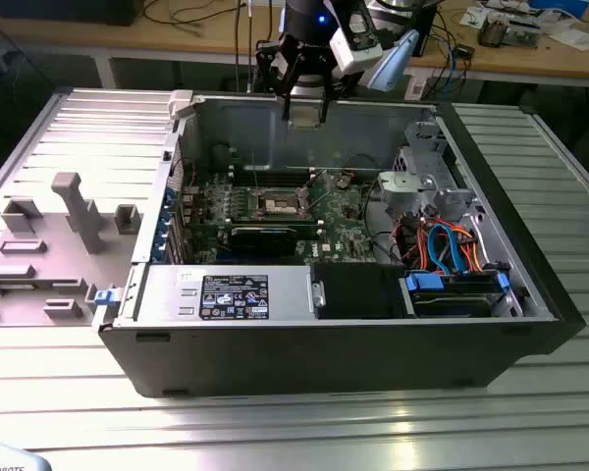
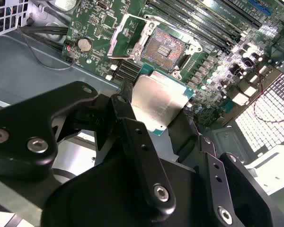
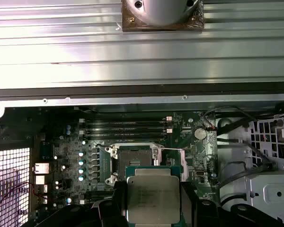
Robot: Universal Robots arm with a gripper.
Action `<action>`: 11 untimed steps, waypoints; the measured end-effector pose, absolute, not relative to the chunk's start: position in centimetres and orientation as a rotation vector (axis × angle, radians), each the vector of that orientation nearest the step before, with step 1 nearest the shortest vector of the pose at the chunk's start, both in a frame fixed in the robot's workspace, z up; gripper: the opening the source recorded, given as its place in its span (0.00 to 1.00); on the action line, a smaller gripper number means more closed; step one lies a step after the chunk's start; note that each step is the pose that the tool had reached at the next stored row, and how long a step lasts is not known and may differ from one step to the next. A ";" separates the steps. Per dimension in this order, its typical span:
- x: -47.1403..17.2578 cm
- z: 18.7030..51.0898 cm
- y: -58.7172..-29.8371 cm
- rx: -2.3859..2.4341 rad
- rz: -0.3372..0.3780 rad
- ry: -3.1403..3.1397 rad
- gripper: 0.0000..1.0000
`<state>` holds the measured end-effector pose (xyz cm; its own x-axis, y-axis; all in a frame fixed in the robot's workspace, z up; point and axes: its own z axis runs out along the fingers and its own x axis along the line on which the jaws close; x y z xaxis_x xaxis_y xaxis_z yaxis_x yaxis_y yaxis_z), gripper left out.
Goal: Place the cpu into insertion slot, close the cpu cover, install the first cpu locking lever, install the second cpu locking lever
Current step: 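Place the cpu into insertion slot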
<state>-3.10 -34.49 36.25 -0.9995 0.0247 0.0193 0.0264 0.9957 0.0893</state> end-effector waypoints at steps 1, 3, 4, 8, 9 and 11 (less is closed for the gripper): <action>-3.1 36.3 -34.5 -0.040 -0.140 -3.120 0.54; -3.1 36.3 -34.5 -0.040 -0.140 -3.120 0.54; -3.1 36.3 -34.5 -0.040 -0.140 -3.120 0.54; -3.1 36.3 -34.5 -0.040 -0.140 -3.120 0.54; -3.1 36.3 -34.5 -0.040 -0.140 -3.120 0.54; -3.1 36.3 -34.5 -0.040 -0.140 -3.120 0.54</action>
<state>-3.10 -34.49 36.26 -0.9995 0.0248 0.0193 0.0264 0.9957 0.0893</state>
